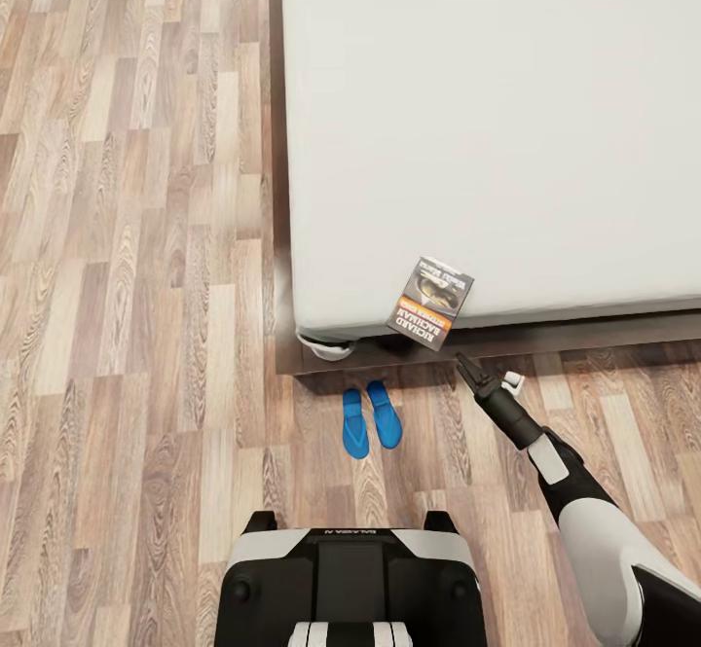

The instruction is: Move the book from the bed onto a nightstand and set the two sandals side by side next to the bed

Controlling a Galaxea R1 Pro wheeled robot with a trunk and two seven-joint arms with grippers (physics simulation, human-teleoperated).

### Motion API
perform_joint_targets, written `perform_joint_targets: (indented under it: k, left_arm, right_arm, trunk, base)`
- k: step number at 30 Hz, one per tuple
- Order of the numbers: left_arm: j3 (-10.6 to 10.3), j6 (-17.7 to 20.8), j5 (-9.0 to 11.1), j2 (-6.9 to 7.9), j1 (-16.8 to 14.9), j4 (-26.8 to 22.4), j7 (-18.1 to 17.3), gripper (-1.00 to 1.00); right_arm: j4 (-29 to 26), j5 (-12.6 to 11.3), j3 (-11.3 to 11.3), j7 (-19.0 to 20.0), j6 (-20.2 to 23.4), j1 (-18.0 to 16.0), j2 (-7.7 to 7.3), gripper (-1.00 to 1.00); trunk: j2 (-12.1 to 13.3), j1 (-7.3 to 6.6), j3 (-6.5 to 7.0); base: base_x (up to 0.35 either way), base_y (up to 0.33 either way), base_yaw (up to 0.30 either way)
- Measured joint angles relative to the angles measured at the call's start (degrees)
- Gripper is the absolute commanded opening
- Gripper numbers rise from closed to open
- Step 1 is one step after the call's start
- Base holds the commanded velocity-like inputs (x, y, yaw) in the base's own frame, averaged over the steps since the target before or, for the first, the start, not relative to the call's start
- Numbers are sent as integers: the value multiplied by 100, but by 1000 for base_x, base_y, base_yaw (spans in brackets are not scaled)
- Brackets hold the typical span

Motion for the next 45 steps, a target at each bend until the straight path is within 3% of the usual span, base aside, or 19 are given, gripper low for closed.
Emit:
perform_joint_targets:
  k: [6,15,39,45]
  left_arm:
    - [0,1,0,0,0,0,1,100]
    - [-1,0,0,0,0,0,-4,100]
    - [0,-5,0,0,1,0,0,100]
    - [-1,-6,0,0,0,0,-3,100]
  right_arm:
    - [5,3,1,2,0,-9,-16,100]
    - [11,4,6,2,-2,-14,-22,100]
    - [102,8,211,14,-9,-22,-29,100]
    - [103,6,259,22,-5,-22,-29,100]
  trunk:
    - [0,0,0]
    - [-360,197,-161]
    - [-361,198,-162]
    - [-601,329,-269]
  base:
    - [0,0,0]
    - [0,0,0]
    - [0,0,0]
    - [0,0,0]
